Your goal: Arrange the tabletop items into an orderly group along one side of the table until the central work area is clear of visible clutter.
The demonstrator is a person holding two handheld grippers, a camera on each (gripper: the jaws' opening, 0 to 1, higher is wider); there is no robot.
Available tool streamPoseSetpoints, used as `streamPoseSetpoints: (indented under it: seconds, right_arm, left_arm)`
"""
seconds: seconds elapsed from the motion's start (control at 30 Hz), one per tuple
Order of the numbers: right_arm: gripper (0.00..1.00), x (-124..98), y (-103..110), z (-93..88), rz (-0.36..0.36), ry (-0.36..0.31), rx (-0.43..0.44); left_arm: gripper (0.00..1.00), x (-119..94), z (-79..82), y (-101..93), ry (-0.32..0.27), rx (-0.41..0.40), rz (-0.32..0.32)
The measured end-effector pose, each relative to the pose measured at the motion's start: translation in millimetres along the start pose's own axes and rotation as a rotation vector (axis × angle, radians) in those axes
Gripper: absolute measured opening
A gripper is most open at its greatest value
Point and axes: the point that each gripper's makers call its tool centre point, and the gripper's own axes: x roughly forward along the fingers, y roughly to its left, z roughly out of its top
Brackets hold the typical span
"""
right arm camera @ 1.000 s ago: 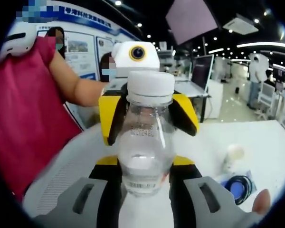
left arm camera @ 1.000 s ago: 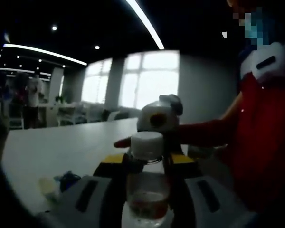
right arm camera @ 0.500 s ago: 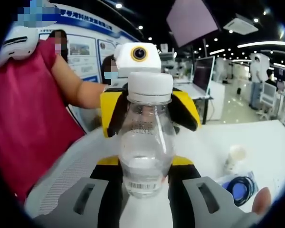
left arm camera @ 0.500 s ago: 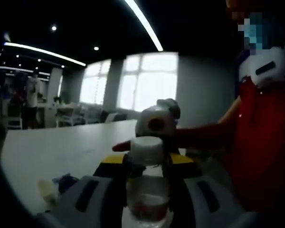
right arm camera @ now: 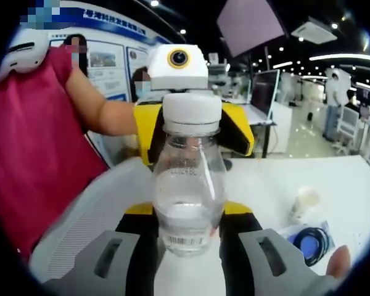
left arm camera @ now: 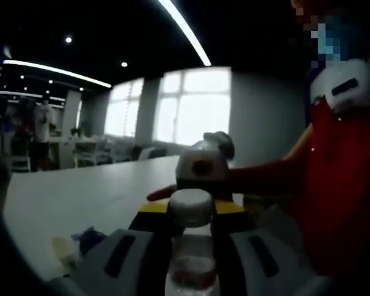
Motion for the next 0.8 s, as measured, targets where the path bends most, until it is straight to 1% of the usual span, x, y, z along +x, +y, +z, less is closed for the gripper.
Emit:
streamPoseSetpoints:
  seconds: [0.1,0.23,0.4,0.63,0.7,0.77,0.8]
  right_arm:
    - [0.39,-0.9,-1.8,-1.0,-0.006,0.002,0.000]
    - [0.39,-2.5,-4.1,-3.1,-0.020,0.004,0.020]
    - [0.40,-5.0,-9.4,-2.3,-0.047,-0.017,0.042]
    - [0.43,-6.0,-18.6,1.8,-0.131,-0.054,0.046]
    - [0.45,-6.4,-24.1,2.3,-0.180,-0.064,0.042]
    - [0.48,-6.4,-24.5,2.4,-0.199,-0.067,0.051]
    - [0.47,-8.3,-30.8,2.5,-0.252,-0.071,0.057]
  left_arm:
    - [0.20,2.3,0.1,1.1,0.008,0.000,0.004]
    - [0.20,7.4,-1.3,2.1,0.026,0.019,0.016]
    - [0.20,9.4,-0.4,8.0,0.026,0.017,0.058]
    - [0.20,11.7,3.1,16.7,0.008,0.022,0.129]
    - [0.20,12.0,4.7,21.9,-0.004,0.013,0.166]
    - [0.20,12.3,5.7,25.1,-0.011,0.008,0.190]
    - [0.20,13.0,6.6,27.9,-0.014,0.010,0.209]
